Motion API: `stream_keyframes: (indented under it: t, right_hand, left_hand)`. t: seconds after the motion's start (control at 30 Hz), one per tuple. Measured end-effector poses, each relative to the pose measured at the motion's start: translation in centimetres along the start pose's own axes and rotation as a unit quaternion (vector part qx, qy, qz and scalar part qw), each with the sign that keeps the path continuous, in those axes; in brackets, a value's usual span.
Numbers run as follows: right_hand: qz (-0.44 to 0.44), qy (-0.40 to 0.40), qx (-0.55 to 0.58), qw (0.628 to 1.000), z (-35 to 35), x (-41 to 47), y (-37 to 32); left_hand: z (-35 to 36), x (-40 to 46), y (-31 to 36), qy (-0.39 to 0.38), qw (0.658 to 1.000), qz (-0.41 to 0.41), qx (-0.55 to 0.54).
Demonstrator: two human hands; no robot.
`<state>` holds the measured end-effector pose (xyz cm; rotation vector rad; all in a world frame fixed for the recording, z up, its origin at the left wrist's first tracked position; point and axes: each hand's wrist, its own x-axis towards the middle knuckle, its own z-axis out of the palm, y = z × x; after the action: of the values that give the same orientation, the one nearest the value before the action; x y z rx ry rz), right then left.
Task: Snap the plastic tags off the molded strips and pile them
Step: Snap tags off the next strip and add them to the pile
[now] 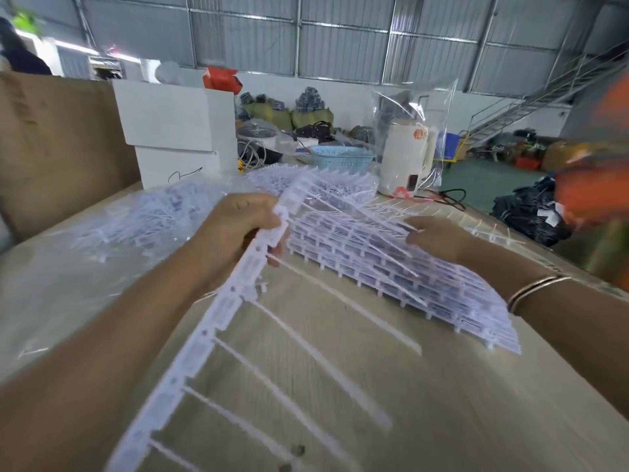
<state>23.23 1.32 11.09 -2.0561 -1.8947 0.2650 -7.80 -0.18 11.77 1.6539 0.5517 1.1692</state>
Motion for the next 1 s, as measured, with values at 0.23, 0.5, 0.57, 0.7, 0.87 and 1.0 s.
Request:
stream_keyframes:
  t: [0.23,0.5,0.57,0.7,0.87,1.0]
  right_hand:
    - [-0.139,0.121,0.079,0.98,0.5,-1.8,-0.1]
    - [-0.102,-0.036,-0.14,0.984,-1.4,-3.0,3.5]
    - [-0.139,0.032,-0.135,0.98,-0.4,-3.4,2.0]
    - [-0.321,0.067,-0.081,0.941,4.3,-5.4,-2.6]
    - [-0.297,-0.007,-0.051,0.954,10.2,-5.3,-5.8]
    - [-0.206,0.018,-0.083,0.975,11.5,-4.2,-6.7]
  left_hand:
    - [-2.6,-1.8,-3.3,-0.258,0.907,-0.27,0.197]
    - [-4.5,-2.4,-3.8,-0.322,0.816,-0.319,0.358]
    - [-4.2,-2.0,-3.7,-0.331,0.781,-0.308,0.43]
    - [-3.4,-1.9,-3.8,-0.294,0.687,-0.245,0.617]
    - [0.2,-2.4,-4.7,-0.148,0.687,-0.078,0.707]
    - [3.8,-2.3,-6.6,-0.127,0.728,-0.064,0.671]
